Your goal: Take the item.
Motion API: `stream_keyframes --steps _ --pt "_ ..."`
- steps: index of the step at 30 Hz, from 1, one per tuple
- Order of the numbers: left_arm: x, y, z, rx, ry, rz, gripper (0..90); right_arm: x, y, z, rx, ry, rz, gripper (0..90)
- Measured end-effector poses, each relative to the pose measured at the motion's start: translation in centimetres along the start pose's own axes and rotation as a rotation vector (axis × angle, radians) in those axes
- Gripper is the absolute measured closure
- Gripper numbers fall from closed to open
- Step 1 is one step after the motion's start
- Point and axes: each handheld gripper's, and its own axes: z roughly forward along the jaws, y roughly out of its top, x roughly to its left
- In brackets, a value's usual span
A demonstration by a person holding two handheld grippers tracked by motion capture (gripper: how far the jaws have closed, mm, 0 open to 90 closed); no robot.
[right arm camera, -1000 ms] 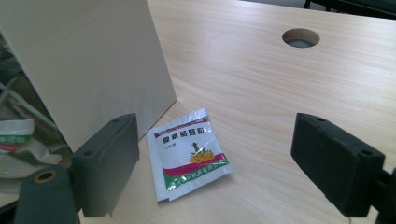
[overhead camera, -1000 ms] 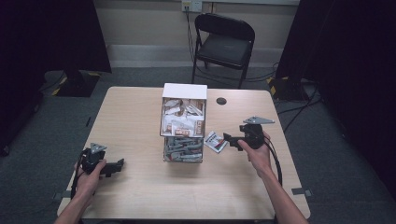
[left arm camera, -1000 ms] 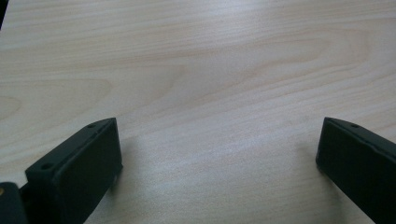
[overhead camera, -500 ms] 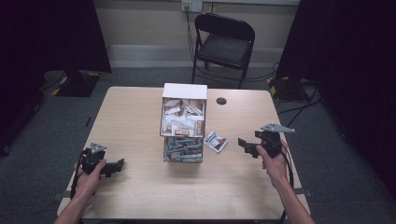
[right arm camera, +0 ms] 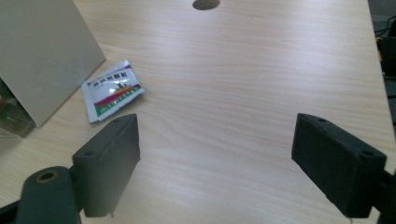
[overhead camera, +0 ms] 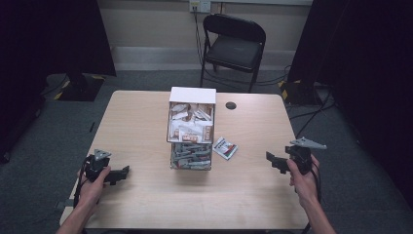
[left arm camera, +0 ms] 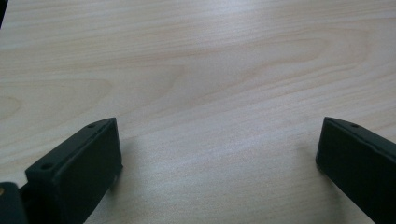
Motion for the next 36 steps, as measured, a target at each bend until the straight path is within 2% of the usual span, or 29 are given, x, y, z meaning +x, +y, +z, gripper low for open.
stream_keyframes --steps 6,9,13,16,21,24,27,31,36 --pt "0.0 0.0 0.0 0.0 0.0 0.0 0.0 -1.2 -1.3 -0.4 0.022 -0.048 0.021 14.2" --pt "0.0 0.0 0.0 0.0 0.0 0.0 0.0 -1.7 -2.1 -0.3 0.038 -0.082 0.015 14.2" --pt "0.0 0.0 0.0 0.0 0.0 0.0 0.0 -2.1 -3.4 0.1 0.093 -0.106 0.018 14.3" --pt "0.0 0.0 0.0 0.0 0.0 0.0 0.0 -2.0 -4.2 0.5 0.126 -0.122 0.0 14.3" --pt "0.0 0.0 0.0 0.0 0.0 0.0 0.0 -1.6 -5.3 1.3 0.19 -0.118 -0.002 14.5" --pt "0.0 0.0 0.0 0.0 0.0 0.0 0.0 -1.3 -5.8 1.8 0.217 -0.126 -0.019 14.6" --pt "0.0 0.0 0.0 0.0 0.0 0.0 0.0 -0.9 -6.1 2.0 0.201 -0.14 -0.024 13.7" --pt "0.0 0.0 0.0 0.0 0.0 0.0 0.0 -0.6 -6.7 2.4 0.136 -0.148 -0.022 8.7" --pt "0.0 0.0 0.0 0.0 0.0 0.0 0.0 -0.4 -6.7 2.5 0.132 -0.153 -0.018 8.5"
